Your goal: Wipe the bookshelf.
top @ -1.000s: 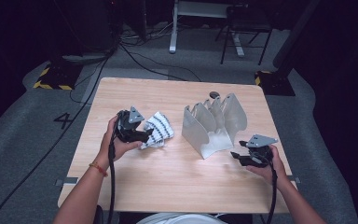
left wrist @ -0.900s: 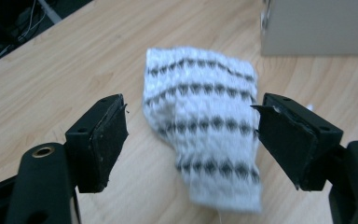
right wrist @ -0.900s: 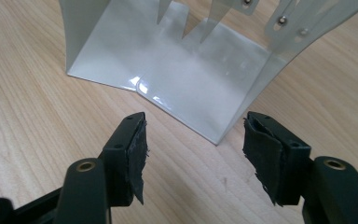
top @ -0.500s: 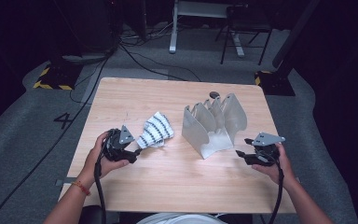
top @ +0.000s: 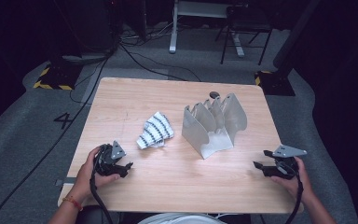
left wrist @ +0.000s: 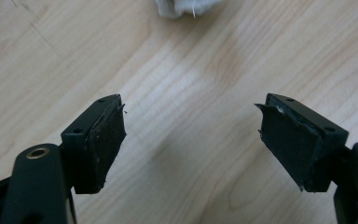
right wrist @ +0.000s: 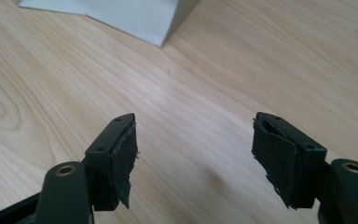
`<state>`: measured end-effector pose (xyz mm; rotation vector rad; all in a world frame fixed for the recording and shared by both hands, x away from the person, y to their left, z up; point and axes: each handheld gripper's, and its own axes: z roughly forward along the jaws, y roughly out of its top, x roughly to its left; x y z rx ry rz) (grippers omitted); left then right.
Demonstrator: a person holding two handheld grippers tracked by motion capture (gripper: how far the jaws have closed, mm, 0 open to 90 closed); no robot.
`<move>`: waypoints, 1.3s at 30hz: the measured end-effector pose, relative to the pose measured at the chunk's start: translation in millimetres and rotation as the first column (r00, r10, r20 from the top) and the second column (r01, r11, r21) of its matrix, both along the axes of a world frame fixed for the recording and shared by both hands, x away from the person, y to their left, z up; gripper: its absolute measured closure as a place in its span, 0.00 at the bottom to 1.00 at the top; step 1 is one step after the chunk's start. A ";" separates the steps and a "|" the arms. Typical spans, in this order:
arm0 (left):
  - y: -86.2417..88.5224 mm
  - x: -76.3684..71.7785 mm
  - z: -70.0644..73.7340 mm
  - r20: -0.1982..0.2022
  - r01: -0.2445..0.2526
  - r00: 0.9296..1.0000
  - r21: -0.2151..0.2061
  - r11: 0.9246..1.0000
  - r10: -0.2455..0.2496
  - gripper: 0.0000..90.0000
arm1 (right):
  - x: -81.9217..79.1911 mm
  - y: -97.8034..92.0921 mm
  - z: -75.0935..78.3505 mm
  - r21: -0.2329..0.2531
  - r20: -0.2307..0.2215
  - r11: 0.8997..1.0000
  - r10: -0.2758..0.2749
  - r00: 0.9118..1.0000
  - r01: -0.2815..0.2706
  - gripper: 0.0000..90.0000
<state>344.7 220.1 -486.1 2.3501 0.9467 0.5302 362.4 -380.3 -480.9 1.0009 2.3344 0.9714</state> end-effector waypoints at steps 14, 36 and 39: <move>28.5 -11.5 -17.6 -0.043 -0.039 0.999 -0.181 0.983 0.032 0.20 | -19.0 -33.4 -22.3 0.074 -0.035 0.986 -0.150 0.988 0.152 0.27; 19.4 -9.9 -18.4 -0.056 -0.115 0.993 -0.173 0.978 0.107 0.11 | -10.0 -30.4 -23.1 0.073 -0.061 0.987 -0.142 0.988 0.146 0.22; 17.9 -9.7 -18.8 -0.059 -0.131 0.991 -0.174 0.976 0.123 0.09 | -9.5 -29.8 -23.2 0.075 -0.062 0.986 -0.145 0.988 0.149 0.22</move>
